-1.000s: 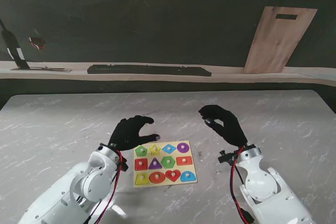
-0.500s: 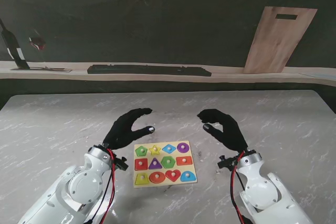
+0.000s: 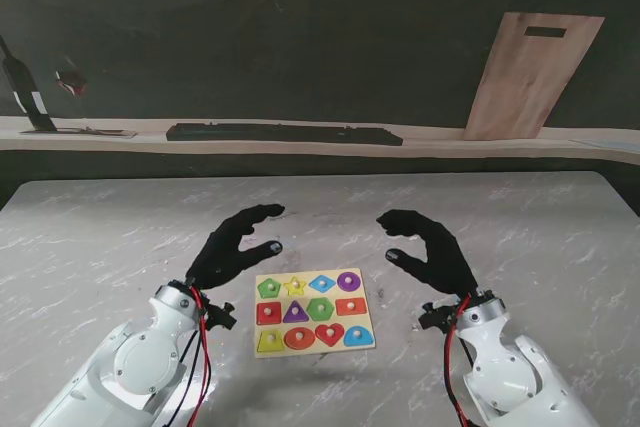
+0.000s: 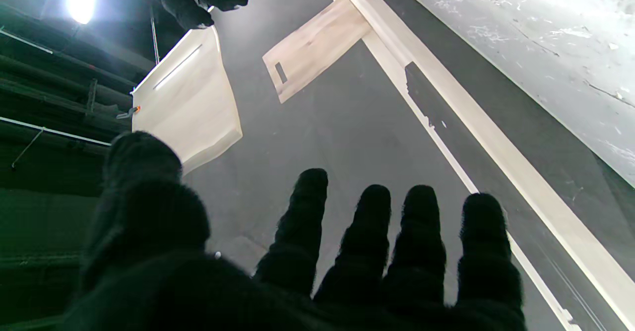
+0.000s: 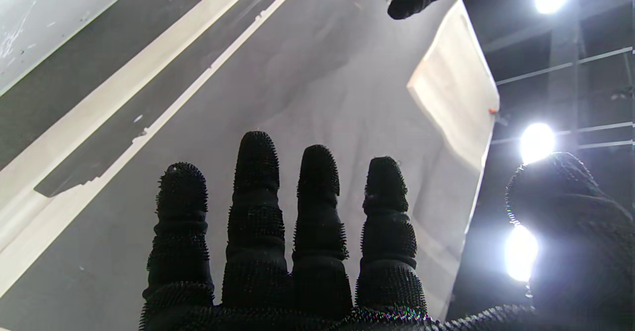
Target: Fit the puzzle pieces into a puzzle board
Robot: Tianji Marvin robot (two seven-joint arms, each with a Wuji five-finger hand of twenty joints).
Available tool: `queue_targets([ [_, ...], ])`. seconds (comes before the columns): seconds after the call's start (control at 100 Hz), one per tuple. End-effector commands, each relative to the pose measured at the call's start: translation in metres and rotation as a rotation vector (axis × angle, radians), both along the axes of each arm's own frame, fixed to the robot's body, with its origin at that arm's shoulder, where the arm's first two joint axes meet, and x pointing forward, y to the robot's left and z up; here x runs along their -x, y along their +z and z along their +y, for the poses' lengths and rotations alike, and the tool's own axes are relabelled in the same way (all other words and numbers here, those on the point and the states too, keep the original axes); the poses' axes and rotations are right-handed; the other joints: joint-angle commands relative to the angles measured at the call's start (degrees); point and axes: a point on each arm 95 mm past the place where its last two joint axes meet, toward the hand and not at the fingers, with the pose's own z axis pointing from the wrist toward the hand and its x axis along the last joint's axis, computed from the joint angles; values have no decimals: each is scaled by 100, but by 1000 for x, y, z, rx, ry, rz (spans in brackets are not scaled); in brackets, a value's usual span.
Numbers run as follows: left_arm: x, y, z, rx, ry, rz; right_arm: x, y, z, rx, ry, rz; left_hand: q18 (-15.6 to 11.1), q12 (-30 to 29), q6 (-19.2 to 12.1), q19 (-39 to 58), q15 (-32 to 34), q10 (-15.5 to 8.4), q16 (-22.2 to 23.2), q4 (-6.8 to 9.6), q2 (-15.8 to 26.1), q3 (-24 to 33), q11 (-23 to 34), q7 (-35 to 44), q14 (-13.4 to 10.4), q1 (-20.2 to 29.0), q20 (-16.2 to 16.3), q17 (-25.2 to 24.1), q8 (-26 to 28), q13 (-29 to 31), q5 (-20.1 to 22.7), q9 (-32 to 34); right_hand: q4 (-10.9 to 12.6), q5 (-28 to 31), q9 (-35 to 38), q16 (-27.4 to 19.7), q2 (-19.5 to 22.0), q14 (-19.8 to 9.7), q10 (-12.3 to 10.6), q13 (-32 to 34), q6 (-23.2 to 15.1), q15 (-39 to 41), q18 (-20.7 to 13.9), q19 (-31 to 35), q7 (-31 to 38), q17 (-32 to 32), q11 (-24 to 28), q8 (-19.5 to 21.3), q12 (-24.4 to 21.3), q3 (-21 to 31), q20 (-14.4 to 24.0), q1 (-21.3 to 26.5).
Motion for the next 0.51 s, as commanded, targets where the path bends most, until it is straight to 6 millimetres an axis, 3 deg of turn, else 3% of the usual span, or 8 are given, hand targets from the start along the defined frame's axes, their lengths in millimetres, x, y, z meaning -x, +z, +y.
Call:
queue_targets([
  [0.0,5,0,3,14,11,8,3,0,2,1,11,-9,-74,-94,-200,-109,-132,-160,-87,303,-78,41,-160,-133,-231,45,-46,11,-37,42,94,-5,140,-213,-223,-50,-98,-90,-47,-160,59,-109,-19,12,-129,-31,-58,-83,-46,100,32,-150],
  [0.5,22,-1,12,-31,46,25,-3,1,3,-15,27,-13,11,-47,-202,-141,-113,-172,18,297,-62,28,-189,-196,-142,101,118,129,3,243,228,340,121,-174,-141,-15,7,-102,-37,-120,22,-64,-11,8,-126,-29,-35,-82,-42,136,50,-168],
])
